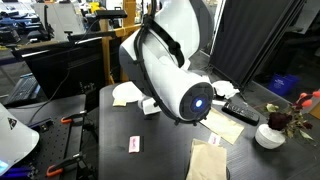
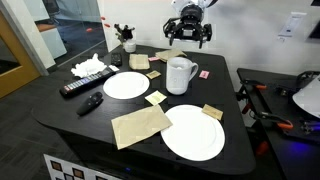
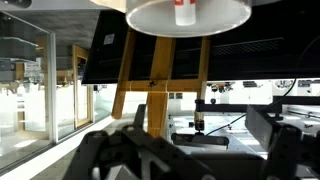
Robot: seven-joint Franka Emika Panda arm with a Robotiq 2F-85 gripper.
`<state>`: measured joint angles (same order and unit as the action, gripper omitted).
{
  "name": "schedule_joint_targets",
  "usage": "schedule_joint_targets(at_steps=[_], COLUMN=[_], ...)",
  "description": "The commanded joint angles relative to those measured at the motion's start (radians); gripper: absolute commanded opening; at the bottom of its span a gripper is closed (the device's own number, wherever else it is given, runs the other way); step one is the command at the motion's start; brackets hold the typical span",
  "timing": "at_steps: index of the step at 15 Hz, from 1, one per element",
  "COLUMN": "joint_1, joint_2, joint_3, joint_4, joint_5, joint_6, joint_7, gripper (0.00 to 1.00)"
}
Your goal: Move the white mug forward then pick up the marker and put it in the mug.
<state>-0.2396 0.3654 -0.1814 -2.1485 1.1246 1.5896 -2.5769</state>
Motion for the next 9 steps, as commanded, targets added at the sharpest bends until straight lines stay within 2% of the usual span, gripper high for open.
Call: schedule_joint_targets(at_steps=[1, 9], joint_1=[0.010, 0.007], joint_2=[-0.135, -0.355], joint_3=[-0.015, -0.021], joint_4=[-0.060, -0.130], joint_5=[-0.029, -0.036], joint_6=[0.013, 0.023], joint_7=[0.063, 0.204], gripper=[1.00, 1.00])
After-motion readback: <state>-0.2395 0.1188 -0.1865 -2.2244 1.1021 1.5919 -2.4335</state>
